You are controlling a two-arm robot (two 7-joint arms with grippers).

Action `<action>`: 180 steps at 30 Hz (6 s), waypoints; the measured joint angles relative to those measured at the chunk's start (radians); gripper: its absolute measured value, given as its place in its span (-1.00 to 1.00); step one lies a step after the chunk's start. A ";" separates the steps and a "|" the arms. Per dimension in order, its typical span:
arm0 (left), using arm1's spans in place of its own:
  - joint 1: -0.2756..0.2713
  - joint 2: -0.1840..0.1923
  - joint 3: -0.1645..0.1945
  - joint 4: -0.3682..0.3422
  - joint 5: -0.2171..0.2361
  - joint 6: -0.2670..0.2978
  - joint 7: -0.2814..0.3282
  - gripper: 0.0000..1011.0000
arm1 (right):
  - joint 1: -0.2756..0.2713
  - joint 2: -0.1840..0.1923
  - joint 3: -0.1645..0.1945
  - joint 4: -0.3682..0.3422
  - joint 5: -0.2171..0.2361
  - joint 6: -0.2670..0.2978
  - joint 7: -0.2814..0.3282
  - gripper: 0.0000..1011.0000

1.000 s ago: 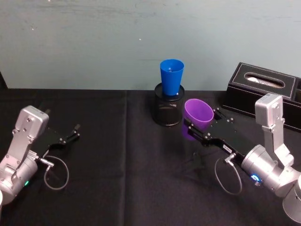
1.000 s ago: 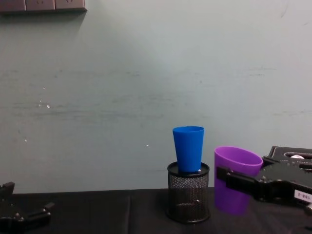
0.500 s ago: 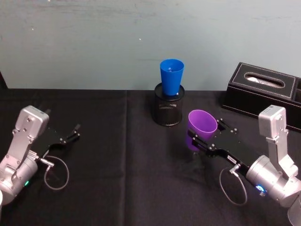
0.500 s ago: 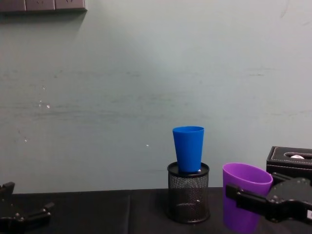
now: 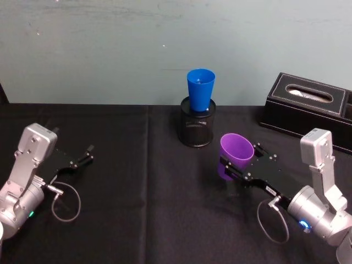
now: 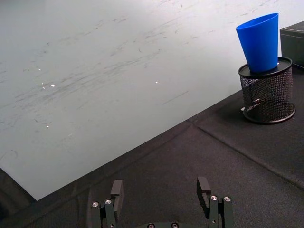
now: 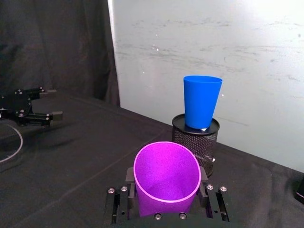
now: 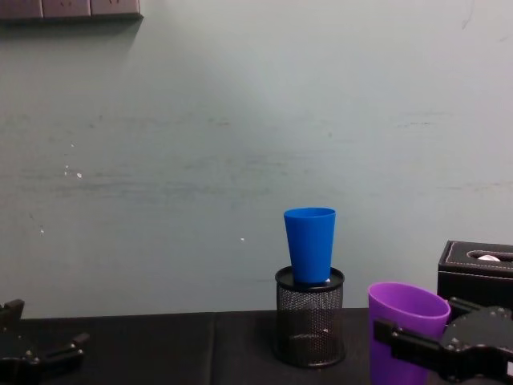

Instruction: Pick up one cup with a gripper and tap it against the other cup.

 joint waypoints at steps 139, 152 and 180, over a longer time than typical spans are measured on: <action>0.000 0.000 0.000 0.000 0.000 0.000 0.000 1.00 | 0.043 -0.016 -0.038 0.117 -0.002 0.030 0.032 0.98; 0.000 0.000 0.000 0.000 0.000 0.000 0.000 1.00 | 0.031 -0.016 -0.023 0.093 0.017 0.010 0.032 0.98; 0.000 0.000 0.000 0.000 0.000 0.000 0.000 1.00 | 0.005 -0.020 0.007 0.053 0.058 -0.064 0.041 0.98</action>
